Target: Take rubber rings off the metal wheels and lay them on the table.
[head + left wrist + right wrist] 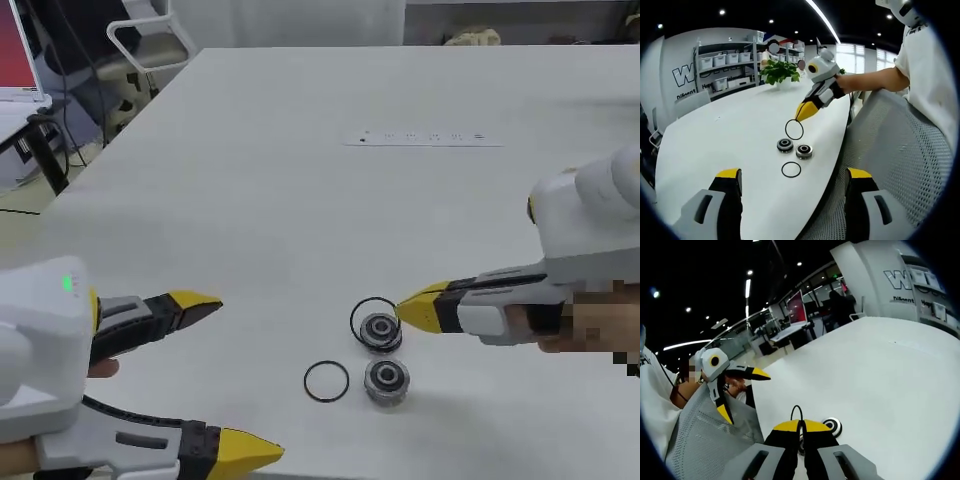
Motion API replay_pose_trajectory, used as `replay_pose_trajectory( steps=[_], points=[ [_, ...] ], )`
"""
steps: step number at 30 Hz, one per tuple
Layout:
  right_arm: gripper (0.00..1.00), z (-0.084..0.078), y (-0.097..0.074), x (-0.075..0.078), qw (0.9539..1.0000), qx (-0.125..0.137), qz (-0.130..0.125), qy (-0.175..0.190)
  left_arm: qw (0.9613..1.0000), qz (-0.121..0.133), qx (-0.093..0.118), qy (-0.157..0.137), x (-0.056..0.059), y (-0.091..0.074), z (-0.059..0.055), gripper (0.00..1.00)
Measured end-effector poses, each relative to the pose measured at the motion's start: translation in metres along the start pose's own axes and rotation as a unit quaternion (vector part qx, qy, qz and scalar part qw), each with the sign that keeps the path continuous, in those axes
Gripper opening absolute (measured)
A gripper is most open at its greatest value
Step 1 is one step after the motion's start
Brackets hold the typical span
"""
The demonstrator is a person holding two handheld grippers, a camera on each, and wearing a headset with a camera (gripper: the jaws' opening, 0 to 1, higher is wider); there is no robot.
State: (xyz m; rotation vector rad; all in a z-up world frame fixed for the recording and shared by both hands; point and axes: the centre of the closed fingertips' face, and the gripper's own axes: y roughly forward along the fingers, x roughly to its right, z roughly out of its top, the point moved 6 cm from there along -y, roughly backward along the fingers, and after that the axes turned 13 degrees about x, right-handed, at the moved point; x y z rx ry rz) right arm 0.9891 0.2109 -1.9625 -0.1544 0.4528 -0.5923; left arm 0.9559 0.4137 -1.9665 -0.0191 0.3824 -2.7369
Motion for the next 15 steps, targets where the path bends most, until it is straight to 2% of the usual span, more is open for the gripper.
replay_pose_trajectory(
  steps=[4,8,15],
  points=[
    [0.0,0.003,0.002,0.001,0.9998,0.015,-0.005,0.011,0.9999,0.001,-0.01,0.004,-0.001,0.0,-0.003,0.83],
    [0.0,0.002,0.004,0.001,0.9997,0.02,-0.01,0.014,0.9999,-0.004,-0.016,-0.001,0.001,0.002,-0.005,0.82],
    [0.0,-0.003,0.014,-0.002,0.9986,0.033,-0.011,0.039,0.9999,0.002,-0.01,-0.005,0.0,0.001,-0.004,0.82]
  ],
)
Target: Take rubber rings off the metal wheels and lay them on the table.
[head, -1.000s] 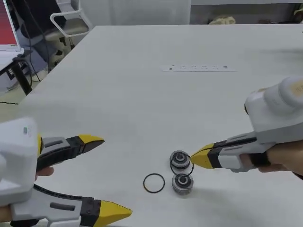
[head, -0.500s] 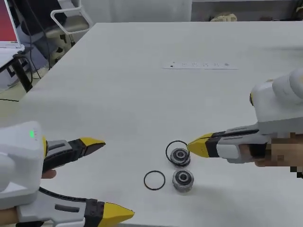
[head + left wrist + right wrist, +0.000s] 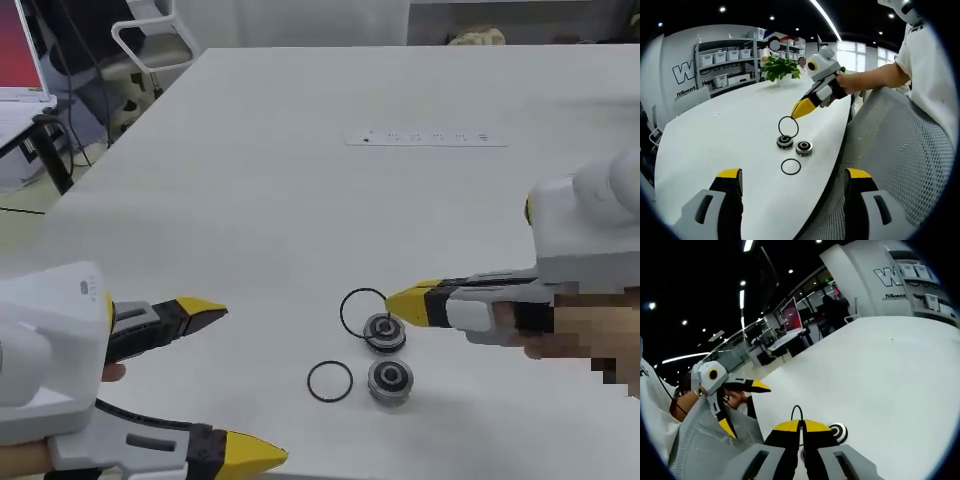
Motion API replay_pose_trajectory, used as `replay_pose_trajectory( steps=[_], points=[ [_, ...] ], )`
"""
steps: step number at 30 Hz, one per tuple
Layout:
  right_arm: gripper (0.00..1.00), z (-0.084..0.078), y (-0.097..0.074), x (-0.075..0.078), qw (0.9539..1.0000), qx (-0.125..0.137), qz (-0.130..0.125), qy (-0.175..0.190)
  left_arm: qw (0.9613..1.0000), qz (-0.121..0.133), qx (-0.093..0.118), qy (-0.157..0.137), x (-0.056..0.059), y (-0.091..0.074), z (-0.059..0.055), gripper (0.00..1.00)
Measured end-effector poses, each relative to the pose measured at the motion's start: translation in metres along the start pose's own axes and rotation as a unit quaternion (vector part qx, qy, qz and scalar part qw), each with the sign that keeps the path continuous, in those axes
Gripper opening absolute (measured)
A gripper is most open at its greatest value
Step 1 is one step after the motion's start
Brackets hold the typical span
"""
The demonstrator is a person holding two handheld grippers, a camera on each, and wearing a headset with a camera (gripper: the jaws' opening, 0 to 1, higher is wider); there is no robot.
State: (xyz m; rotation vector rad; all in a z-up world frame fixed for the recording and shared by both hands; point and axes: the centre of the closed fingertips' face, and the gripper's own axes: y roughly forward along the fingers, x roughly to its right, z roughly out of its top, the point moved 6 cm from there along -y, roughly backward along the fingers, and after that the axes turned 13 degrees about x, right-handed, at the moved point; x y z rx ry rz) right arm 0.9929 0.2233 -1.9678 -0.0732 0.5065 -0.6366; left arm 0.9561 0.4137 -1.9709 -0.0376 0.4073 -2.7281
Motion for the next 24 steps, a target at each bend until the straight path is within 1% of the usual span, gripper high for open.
replay_pose_trajectory(
  steps=[1,2,4,6,7,11,13,15,18,22,24],
  points=[
    [0.0,-0.002,0.003,-0.002,0.9999,0.003,0.006,0.011,1.0,0.0,0.0,0.0,0.0,0.0,0.0,0.82],
    [0.0,-0.003,0.004,-0.002,0.9999,0.002,0.007,0.015,1.0,0.0,0.0,-0.001,0.0,0.0,0.0,0.82],
    [0.0,-0.006,0.008,-0.003,0.9998,0.002,0.007,0.019,1.0,0.0,0.0,-0.003,0.0,0.0,-0.001,0.81],
    [0.0,-0.009,0.011,-0.004,0.9995,0.005,0.004,0.032,1.0,0.001,0.001,-0.007,0.0,0.0,-0.001,0.81],
    [0.0,-0.011,0.013,-0.006,0.9992,0.004,0.007,0.04,1.0,0.002,0.004,-0.007,0.0,-0.001,0.0,0.81],
    [0.0,-0.018,0.019,-0.011,0.9987,-0.001,0.01,0.05,0.9999,0.002,0.006,-0.01,0.0,-0.001,0.0,0.8],
    [0.0,-0.023,0.023,-0.014,0.9987,-0.009,0.013,0.049,1.0,0.001,0.003,-0.009,0.0,-0.001,0.0,0.8],
    [0.0,-0.026,0.024,-0.015,0.9988,-0.013,0.011,0.045,1.0,0.0,0.002,-0.008,0.0,-0.001,0.0,0.8],
    [0.0,-0.032,0.027,-0.018,0.9988,-0.024,0.013,0.04,1.0,0.001,0.002,-0.007,0.0,-0.001,0.0,0.79],
    [0.0,-0.039,0.03,-0.013,0.9988,-0.036,0.003,0.033,1.0,0.001,0.002,-0.006,0.0,-0.001,0.0,0.79],
    [0.0,-0.043,0.031,-0.013,0.9985,-0.042,0.002,0.034,1.0,0.0,0.002,-0.006,0.0,-0.001,0.0,0.79]
  ],
)
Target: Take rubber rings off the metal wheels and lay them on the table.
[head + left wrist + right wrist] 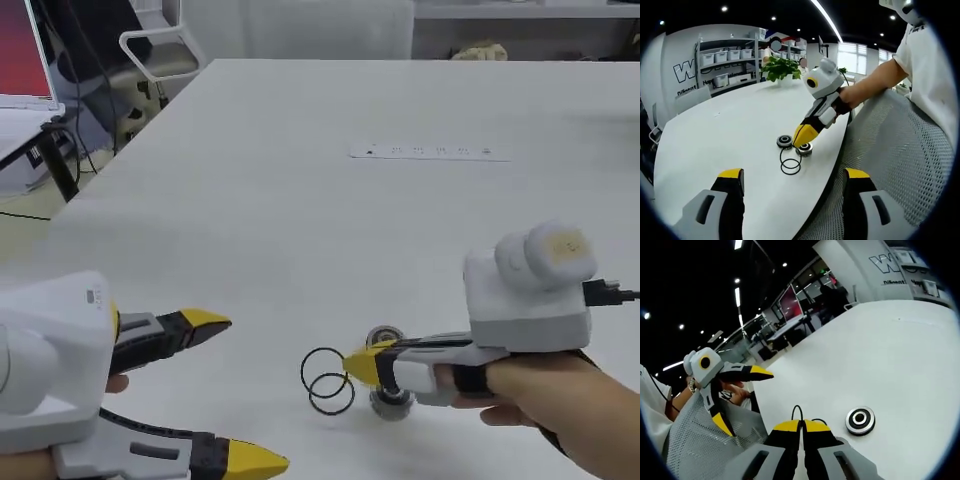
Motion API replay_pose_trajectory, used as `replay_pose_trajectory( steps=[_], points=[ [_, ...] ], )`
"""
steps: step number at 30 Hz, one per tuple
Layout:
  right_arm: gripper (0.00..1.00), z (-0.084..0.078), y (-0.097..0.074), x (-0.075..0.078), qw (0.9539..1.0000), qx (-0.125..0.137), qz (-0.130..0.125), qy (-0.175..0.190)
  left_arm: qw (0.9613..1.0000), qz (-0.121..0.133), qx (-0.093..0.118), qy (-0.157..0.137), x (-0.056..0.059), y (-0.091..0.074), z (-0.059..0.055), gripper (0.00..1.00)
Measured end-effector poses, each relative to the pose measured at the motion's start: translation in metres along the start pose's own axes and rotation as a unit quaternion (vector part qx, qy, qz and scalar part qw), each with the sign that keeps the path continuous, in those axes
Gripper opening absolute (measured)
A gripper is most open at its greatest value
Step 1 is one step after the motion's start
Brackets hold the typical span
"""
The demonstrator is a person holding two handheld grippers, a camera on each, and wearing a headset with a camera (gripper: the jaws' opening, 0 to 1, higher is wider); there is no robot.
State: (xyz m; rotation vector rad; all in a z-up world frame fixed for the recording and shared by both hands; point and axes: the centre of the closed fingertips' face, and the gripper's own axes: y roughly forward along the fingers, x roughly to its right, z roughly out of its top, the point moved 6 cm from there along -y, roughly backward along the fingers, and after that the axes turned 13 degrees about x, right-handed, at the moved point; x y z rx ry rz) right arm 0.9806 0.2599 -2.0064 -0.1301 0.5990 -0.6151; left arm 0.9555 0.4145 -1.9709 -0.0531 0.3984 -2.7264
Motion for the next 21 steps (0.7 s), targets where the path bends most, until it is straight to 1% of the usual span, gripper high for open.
replay_pose_trajectory(
  steps=[4,7,12,16,21],
  points=[
    [0.0,-0.0067,0.0024,-0.0005,0.9998,-0.014,-0.004,-0.014,1.0,0.0,0.0,0.001,0.0,-0.0001,-0.0002,0.78],
    [0.0,-0.008,0.0025,0.0036,0.9993,-0.017,-0.016,-0.028,1.0,0.001,0.0,0.0,0.0002,0.0,0.0,0.78],
    [0.0,-0.0085,0.0014,0.0079,0.9994,-0.017,-0.022,-0.022,1.0,0.001,0.001,-0.001,0.0002,0.0002,0.0,0.78],
    [0.0,-0.0099,0.0008,0.0089,0.9992,-0.02,-0.024,-0.024,1.0,0.001,0.001,-0.002,0.0003,0.0003,0.0,0.78],
    [0.0,-0.0093,0.0012,0.0064,0.9995,-0.018,-0.018,-0.018,1.0,0.002,0.002,-0.002,0.0003,0.0,0.0002,0.78]
  ],
)
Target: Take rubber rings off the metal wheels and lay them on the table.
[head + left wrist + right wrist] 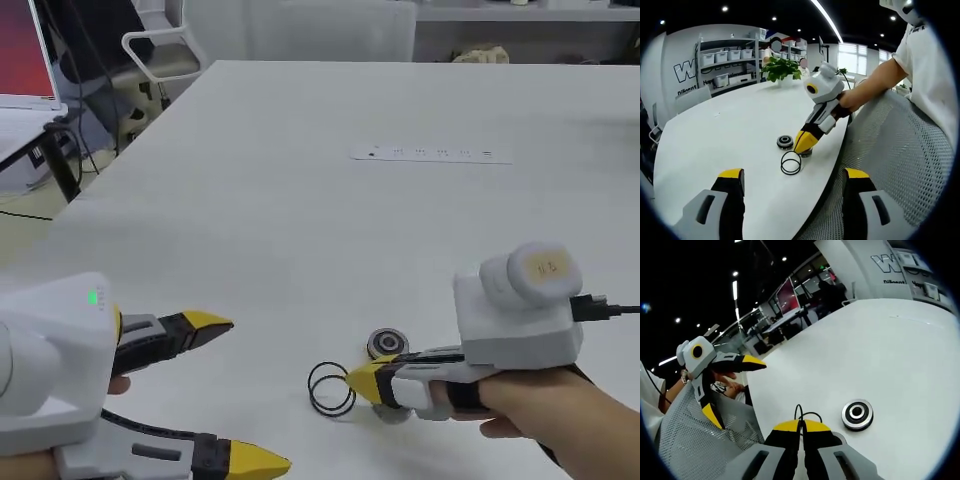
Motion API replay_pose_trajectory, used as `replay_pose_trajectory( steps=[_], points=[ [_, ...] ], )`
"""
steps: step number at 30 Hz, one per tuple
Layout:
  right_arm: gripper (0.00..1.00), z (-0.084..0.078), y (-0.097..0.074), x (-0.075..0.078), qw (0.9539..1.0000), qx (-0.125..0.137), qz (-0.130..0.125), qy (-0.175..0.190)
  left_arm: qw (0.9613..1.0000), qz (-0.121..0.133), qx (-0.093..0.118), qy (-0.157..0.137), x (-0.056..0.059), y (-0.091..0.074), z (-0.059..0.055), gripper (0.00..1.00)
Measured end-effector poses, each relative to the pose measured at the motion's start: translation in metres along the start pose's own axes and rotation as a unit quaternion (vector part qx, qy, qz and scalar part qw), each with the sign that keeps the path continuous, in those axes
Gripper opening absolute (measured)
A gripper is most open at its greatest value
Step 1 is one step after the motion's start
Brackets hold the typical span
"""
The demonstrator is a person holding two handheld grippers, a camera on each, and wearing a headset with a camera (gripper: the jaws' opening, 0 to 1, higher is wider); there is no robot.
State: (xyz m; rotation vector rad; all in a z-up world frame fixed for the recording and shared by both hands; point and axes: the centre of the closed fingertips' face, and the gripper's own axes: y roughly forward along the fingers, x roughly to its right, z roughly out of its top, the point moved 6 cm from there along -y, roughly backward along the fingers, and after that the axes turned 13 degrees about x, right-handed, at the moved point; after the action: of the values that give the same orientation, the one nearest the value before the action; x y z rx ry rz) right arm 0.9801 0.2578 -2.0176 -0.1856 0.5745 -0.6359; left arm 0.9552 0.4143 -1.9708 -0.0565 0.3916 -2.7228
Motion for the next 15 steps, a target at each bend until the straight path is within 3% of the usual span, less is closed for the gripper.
replay_pose_trajectory(
  steps=[15],
  points=[
    [0.0,-0.0061,0.0029,0.0011,0.9999,-0.011,-0.004,-0.009,1.0,0.001,0.0,-0.002,0.0,-0.0003,0.0001,0.78]
  ],
)
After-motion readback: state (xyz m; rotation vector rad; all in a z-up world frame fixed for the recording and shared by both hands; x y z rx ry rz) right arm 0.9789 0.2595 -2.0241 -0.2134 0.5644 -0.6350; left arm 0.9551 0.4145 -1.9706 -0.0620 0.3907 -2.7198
